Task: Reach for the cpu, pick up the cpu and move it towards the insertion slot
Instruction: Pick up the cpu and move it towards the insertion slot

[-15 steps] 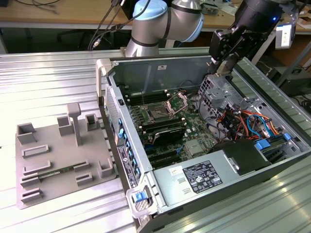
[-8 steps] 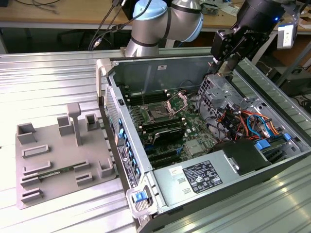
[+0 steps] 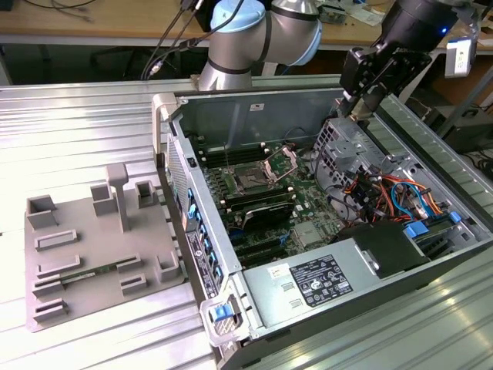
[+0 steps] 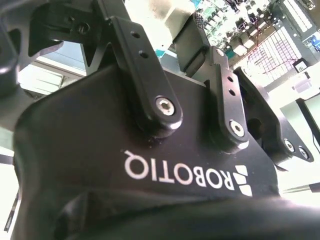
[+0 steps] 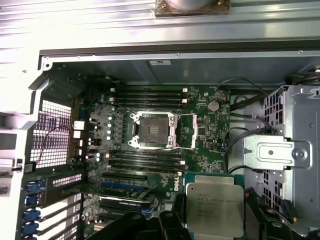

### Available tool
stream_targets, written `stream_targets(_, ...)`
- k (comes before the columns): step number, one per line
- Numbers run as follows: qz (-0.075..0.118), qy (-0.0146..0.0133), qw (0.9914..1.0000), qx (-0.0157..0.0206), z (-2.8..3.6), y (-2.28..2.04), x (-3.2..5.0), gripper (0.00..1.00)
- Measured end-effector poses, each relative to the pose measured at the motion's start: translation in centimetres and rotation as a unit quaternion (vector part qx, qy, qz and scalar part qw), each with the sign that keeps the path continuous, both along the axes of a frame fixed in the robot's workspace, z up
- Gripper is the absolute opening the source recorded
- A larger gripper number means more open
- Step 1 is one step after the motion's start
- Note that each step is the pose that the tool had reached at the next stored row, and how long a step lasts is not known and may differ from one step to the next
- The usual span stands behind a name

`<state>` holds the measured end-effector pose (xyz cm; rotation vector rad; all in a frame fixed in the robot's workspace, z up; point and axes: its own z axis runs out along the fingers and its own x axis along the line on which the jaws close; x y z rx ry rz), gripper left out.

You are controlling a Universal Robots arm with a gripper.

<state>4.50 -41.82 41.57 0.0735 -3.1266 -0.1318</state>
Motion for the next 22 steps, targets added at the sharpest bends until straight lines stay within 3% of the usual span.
stream_targets(22, 0.000, 0.0000, 1.00000, 0.0000, 0.00, 0.00, 2.61, 0.55)
